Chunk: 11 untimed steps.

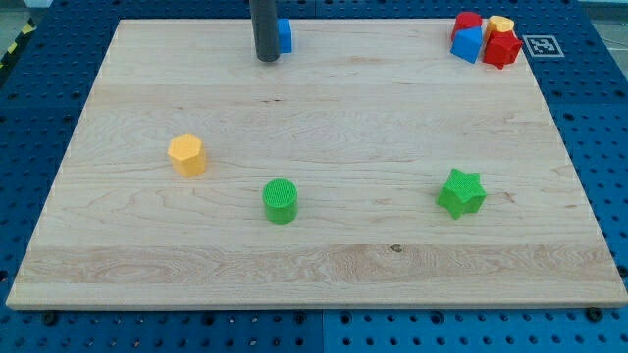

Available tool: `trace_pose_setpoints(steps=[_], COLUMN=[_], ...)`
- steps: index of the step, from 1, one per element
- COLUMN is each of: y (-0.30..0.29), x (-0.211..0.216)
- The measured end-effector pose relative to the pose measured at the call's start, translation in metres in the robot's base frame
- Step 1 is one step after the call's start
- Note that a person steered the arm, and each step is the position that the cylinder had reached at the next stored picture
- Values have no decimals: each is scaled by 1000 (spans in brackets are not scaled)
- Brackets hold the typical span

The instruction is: Place the arm towards the top left side of the green circle

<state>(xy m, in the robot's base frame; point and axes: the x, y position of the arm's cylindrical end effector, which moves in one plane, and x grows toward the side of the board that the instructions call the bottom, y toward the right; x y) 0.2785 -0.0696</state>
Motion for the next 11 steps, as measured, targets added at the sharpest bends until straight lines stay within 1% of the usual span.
trace_pose_setpoints(steps=[2, 5, 7, 8, 9, 10, 11], y=[0, 0, 0, 0, 0, 0, 18], x=[64, 119, 166, 166, 187, 219, 232])
